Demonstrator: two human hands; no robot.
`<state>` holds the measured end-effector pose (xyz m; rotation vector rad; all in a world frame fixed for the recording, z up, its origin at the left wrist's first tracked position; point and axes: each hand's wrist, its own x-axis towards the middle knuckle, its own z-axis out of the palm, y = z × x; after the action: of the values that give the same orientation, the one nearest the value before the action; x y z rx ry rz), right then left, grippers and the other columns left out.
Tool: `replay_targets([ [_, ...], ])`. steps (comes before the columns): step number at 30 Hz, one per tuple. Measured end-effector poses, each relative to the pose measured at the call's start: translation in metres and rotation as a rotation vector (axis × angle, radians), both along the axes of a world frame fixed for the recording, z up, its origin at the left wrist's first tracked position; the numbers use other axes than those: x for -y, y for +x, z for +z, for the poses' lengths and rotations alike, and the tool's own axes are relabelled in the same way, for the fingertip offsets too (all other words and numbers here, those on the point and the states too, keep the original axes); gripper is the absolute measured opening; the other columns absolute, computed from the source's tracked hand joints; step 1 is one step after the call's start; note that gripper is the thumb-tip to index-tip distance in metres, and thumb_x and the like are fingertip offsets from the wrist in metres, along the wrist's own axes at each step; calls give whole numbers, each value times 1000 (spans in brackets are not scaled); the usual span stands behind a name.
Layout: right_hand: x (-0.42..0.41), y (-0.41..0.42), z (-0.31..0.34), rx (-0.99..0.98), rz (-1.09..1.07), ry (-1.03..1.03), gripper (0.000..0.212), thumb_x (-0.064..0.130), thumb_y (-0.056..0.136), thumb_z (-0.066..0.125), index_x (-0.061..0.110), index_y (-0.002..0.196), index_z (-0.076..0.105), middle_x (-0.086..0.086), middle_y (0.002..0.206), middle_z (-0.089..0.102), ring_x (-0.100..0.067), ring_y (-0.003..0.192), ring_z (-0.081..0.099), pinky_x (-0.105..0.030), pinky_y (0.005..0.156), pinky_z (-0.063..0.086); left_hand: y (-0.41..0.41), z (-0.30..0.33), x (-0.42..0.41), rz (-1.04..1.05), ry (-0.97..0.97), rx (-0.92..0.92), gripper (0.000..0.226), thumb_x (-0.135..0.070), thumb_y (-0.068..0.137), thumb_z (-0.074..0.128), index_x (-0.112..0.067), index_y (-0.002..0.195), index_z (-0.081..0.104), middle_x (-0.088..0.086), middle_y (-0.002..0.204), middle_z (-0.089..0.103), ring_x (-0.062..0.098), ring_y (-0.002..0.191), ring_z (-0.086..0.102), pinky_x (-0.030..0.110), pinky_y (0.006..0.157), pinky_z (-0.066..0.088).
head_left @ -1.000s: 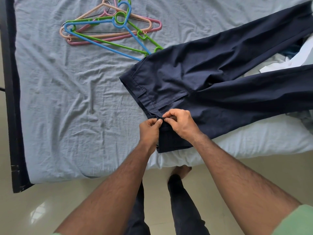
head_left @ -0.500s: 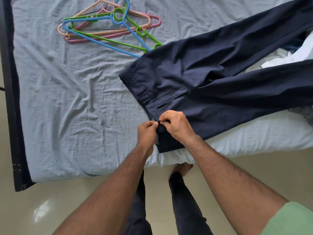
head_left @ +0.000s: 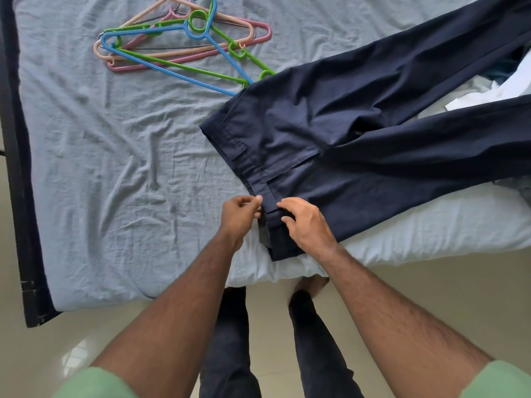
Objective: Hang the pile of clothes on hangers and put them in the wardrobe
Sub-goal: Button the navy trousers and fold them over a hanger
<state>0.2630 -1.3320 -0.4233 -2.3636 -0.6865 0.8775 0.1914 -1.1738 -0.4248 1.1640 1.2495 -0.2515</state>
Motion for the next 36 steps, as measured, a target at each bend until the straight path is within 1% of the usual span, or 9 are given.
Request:
replay_targets([
  [5,-5,-11,3,215,24,-128,48,42,81,81,23,120,62,7,120,61,-17,114,54,-45,93,48,25,-6,-13,-1,-57,-19,20,-18,89,77,-11,96,60,1,85,67,13,71,64,29,65,52],
  [10,-16,-30,4,213,29,-357,88,82,63,69,24,124,44,1,125,46,-23,114,46,-46,86,45,46,-18,-22,70,4,-19,18,-18,91,74,-11,86,58,5,90,68,23,84,70,43,78,60],
  [14,-27,-42,-9,104,2,-426,87,50,68,83,23,132,31,-1,141,27,-27,123,35,-49,91,48,55,-30,-38,-2,145,-7,17,-10,82,80,-10,92,66,6,96,74,23,90,73,35,74,60],
  [18,-22,-51,-17,100,18,-403,66,11,72,65,21,127,32,-5,134,27,-28,113,36,-46,88,52,56,-44,-50,-69,193,55,26,-6,77,82,-18,93,65,12,100,75,24,94,73,42,86,61],
  [21,-13,-49,-18,55,53,-367,63,17,74,66,25,127,33,-2,126,29,-25,109,36,-43,87,52,58,-34,-45,-172,345,12,23,-14,78,83,-20,87,62,1,89,70,20,87,70,32,79,60],
  [25,-7,-25,-12,-16,-168,-111,43,56,87,62,26,114,47,4,111,47,-17,101,47,-37,82,47,57,-5,-37,-439,953,-241,48,-35,75,85,-15,100,50,4,98,58,25,91,58,38,79,47],
  [28,-10,8,-16,168,-362,61,23,32,98,53,14,110,60,-3,104,59,-24,98,55,-46,86,50,65,-6,-39,-868,1277,67,49,-37,75,83,-16,109,55,9,117,55,30,107,54,44,86,43],
  [31,-17,48,-24,319,-429,63,25,15,95,49,7,112,67,-10,110,64,-32,98,59,-46,91,48,83,-16,-31,-1184,1249,264,53,-45,73,79,-23,118,61,5,136,54,26,124,51,44,94,37],
  [36,-20,73,-31,241,-420,-33,31,6,96,56,6,125,68,-11,119,65,-33,107,62,-46,94,51,106,-24,-13,-1290,1127,63,40,-55,84,68,-26,111,65,-5,118,62,20,118,53,43,92,36],
])
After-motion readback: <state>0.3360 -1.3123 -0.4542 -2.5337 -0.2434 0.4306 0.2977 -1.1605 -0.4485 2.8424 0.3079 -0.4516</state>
